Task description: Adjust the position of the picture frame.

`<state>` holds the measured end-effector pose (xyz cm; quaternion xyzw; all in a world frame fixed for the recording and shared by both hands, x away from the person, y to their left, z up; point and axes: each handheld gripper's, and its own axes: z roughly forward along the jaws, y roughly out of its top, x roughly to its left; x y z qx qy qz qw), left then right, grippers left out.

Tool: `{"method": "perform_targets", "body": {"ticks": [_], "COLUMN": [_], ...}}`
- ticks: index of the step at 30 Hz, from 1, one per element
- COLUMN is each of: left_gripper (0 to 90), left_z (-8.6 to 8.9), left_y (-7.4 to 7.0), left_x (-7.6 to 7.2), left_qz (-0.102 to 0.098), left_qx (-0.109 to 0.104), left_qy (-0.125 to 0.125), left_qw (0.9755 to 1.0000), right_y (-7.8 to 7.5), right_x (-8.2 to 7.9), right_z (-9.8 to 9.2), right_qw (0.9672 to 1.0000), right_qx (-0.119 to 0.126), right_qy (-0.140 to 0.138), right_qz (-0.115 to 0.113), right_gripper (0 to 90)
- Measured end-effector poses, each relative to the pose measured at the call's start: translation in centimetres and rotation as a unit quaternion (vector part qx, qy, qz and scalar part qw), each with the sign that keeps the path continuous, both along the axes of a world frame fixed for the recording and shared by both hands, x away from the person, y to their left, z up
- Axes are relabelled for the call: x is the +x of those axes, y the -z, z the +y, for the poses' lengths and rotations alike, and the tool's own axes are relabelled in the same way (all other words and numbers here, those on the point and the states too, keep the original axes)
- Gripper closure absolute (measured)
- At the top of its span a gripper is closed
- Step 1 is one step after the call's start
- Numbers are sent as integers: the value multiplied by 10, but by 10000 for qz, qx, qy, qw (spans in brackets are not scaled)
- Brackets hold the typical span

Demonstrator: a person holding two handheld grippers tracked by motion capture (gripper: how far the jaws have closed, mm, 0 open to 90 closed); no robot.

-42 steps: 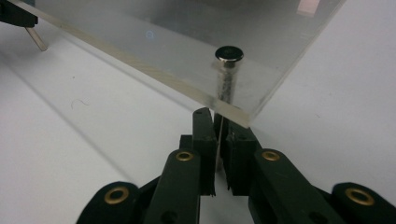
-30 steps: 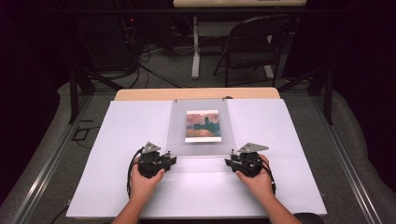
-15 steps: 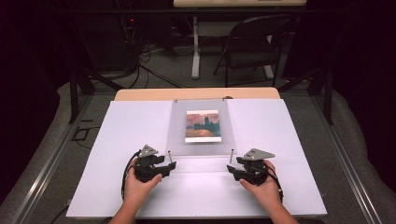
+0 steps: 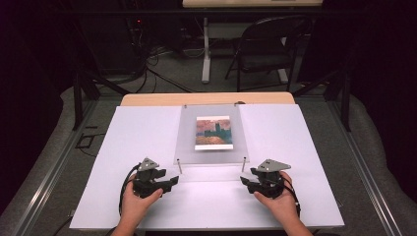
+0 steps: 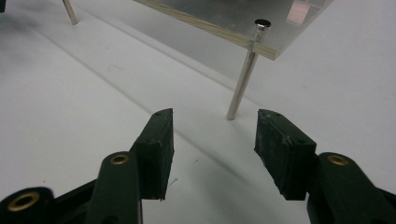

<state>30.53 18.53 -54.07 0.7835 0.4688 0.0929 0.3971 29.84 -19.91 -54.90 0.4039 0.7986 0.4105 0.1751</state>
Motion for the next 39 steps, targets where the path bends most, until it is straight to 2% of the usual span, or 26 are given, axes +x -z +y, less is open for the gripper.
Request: {"method": "perform_targets", "body": {"ticks": [6, 8, 13, 17, 21, 24, 26, 30, 35, 39], "left_gripper": [387, 391, 388, 376, 375, 375, 373, 325, 295, 287], "left_z": [3, 4, 6, 12, 19, 22, 24, 27, 26, 22], "left_y": [-3, -3, -7, -15, -28, -35, -38, -42, -42, -44], "left_x": [3, 2, 3, 5, 9, 12, 16, 26, 42, 49], "left_qz": [-9, 69, 56, 18, -21, -69, -89, 0, 189, 215], "left_qx": [-71, -105, -185, -275, -338, -265, -287, -423, -643, -686], "left_qy": [-97, -106, -231, -260, -293, -298, -280, -312, -375, -368], "left_qw": [9999, 9999, 9995, 9993, 9990, 9992, 9992, 9986, 9970, 9967], "right_y": [3, 3, 0, -6, -14, -19, -22, -27, -31, -32], "right_x": [1, 1, 1, 2, 4, 7, 9, 14, 18, 21], "right_z": [-3, -4, -5, -9, -16, -21, -24, -27, -25, -23], "right_qw": [9999, 9999, 9999, 9998, 9997, 9993, 9992, 9987, 9988, 9988], "right_qx": [1, 12, 76, 23, 0, 85, 95, 90, 37, -2], "right_qy": [92, 116, 131, 174, 246, 364, 397, 504, 485, 478], "right_qz": [95, 97, 49, 84, -11, -23, -24, -52, -78, -85], "right_gripper": [462, 456, 451, 429, 416, 422, 422, 407, 384, 384]}}
